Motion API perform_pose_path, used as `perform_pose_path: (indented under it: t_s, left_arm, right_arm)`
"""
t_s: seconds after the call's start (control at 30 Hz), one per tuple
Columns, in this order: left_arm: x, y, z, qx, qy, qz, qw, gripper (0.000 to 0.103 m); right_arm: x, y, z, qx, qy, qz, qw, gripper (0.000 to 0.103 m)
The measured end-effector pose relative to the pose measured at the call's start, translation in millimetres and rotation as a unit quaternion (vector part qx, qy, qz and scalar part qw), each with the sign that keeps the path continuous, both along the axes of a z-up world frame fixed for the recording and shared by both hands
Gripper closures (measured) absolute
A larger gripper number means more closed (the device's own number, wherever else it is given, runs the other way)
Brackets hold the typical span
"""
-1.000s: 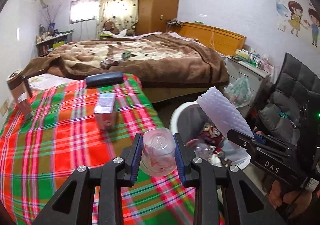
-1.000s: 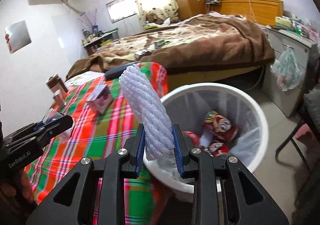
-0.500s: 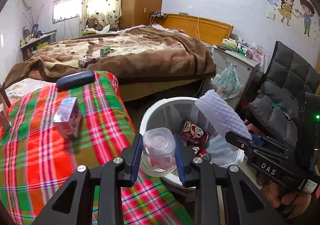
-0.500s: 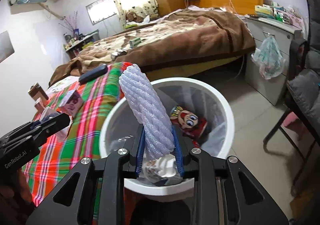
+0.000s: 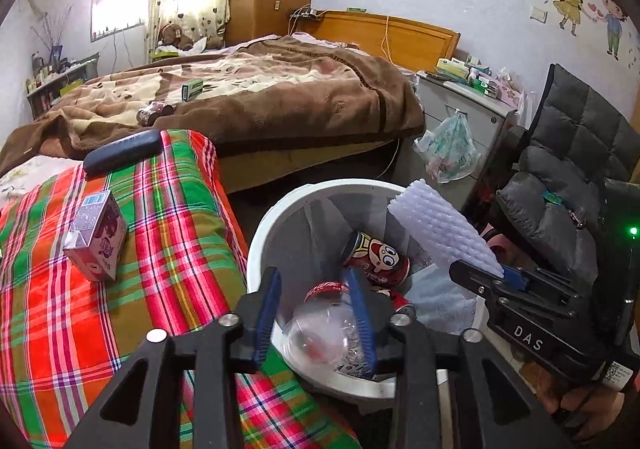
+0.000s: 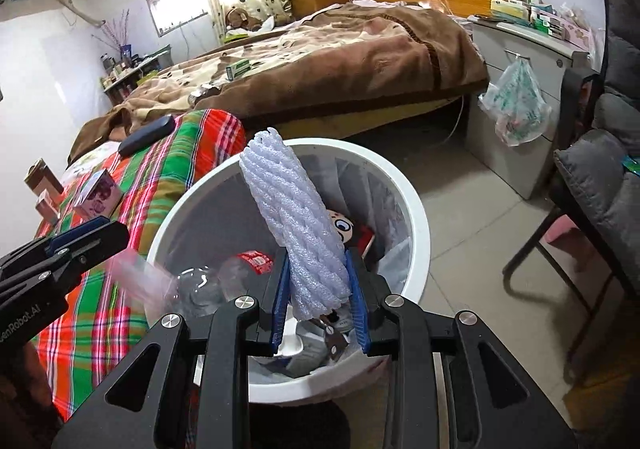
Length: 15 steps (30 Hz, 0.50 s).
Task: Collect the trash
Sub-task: 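Open both tools to drop the sleeve and cup into the wastebasket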
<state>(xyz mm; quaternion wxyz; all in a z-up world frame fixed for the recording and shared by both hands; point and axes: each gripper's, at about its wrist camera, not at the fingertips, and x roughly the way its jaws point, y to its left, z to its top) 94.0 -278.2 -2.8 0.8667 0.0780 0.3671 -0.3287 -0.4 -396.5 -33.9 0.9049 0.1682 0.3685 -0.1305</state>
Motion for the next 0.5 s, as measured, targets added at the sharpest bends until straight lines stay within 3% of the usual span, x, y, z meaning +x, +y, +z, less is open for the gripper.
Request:
perform_pose_path:
  t_s: [0.07,0.23,0.5]
  left_arm:
    - [0.5,0.3,0.1,-0.006,-0.001,-0.003,1.0,0.05]
    - [0.0,2.9,0.8,-0.008,-0.002,-0.001,1.0,0.049]
    - [-3.5,14.1,3.5,-0.012,-0.001,0.009,0.9999,0.048]
  right_arm:
    - [0.2,0.4,0.1,-0.004,0.004,0.001,1.0,0.072]
    - [-0.3,1.2,0.7,-0.015,0.01,-0.005,1.0,0.054]
    - [-1.6,2.4,1.6,-0.011,0.007,-0.004,1.0,0.053]
